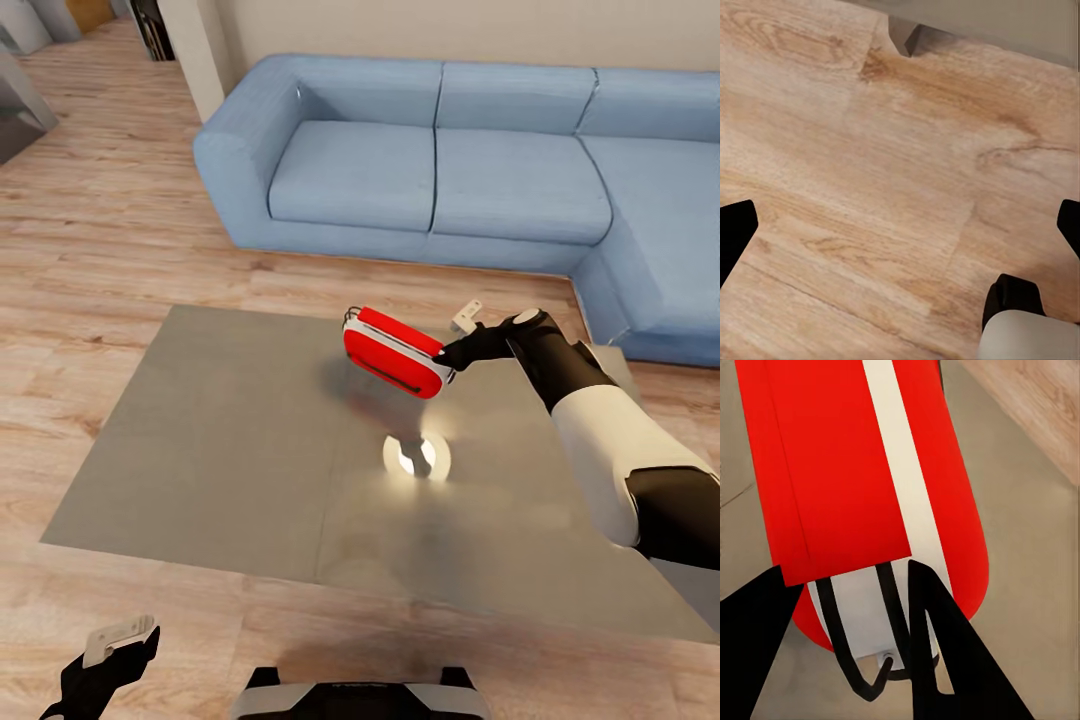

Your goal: Turn on the radio receiver that's on the table in the living room.

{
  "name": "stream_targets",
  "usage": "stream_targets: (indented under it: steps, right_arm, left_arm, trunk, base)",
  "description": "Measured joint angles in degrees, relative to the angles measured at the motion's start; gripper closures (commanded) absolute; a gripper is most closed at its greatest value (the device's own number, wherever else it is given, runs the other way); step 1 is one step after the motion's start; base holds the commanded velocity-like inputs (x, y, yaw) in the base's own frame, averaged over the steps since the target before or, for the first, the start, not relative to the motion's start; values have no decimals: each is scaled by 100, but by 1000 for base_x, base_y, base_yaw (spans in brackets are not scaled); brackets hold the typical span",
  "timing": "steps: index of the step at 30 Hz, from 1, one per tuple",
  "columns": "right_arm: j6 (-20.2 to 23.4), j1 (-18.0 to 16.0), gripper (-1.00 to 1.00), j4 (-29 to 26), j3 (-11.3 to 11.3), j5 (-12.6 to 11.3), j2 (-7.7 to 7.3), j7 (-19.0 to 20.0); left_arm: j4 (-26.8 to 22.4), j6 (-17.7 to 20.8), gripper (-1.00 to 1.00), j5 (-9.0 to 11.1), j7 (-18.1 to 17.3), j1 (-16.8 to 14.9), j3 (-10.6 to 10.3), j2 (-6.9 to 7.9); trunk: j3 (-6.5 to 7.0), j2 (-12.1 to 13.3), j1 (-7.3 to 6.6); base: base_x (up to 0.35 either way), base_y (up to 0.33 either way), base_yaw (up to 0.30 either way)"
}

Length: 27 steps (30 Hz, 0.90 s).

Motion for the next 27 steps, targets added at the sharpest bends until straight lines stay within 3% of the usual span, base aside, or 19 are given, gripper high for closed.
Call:
stream_targets:
  steps: [9,27]
  right_arm:
    - [-1,0,100,0,-6,-4,-8,27]
    - [2,0,100,0,-5,-8,-10,43]
  left_arm:
    - [0,0,-100,0,0,0,0,0]
    - [3,9,-100,-9,-25,0,0,7]
  trunk:
    - [240,361,-198]
    - [410,362,-198]
  base:
    - [0,0,0]
    - [0,0,0]
